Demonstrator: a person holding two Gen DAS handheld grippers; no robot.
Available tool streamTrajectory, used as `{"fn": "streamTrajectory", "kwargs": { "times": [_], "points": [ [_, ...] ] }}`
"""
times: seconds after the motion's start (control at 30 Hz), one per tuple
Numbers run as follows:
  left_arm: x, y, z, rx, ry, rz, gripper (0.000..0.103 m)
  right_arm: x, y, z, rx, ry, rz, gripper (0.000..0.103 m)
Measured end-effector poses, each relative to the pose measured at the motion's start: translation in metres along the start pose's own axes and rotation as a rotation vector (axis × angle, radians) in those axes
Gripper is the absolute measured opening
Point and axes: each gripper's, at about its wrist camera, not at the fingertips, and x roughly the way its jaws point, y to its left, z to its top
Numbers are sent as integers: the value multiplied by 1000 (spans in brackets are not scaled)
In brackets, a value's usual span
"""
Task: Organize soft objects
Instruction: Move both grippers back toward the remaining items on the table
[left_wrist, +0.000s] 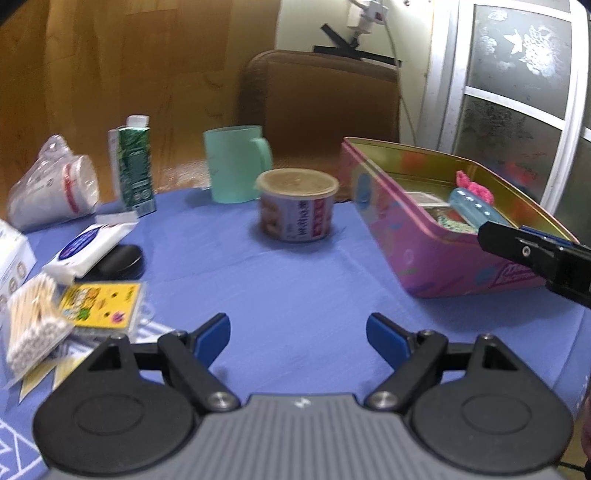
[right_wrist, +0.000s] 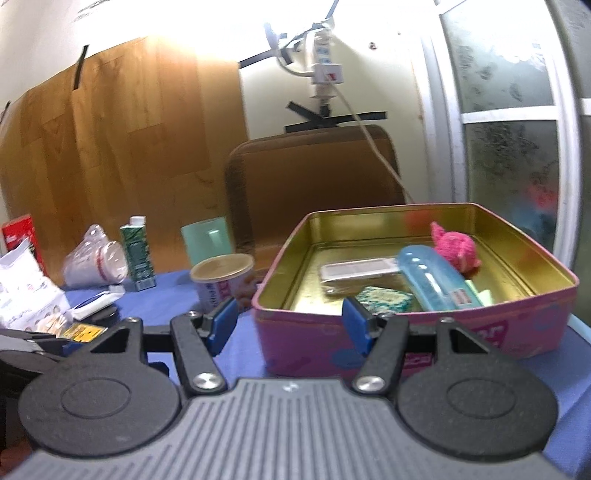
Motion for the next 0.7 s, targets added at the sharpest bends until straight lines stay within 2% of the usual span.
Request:
{"fn": "streamTrajectory", "kwargs": {
  "times": [0.4,0.57,0.63,0.7],
  "points": [
    [-19,45,-23,-43,-11,65,84,15,49,-12,-90,73,107,65],
    [-41,76,-36,-72,-66,69,84,23,70,-16,-141,106,149,65],
    [-53,93,-41,-104,-101,99,84,27,79,-17,-164,123,176,65],
    [-64,110,-44,-133,-135,159,84,32,89,-17,-189,135,211,65]
  ]
}}
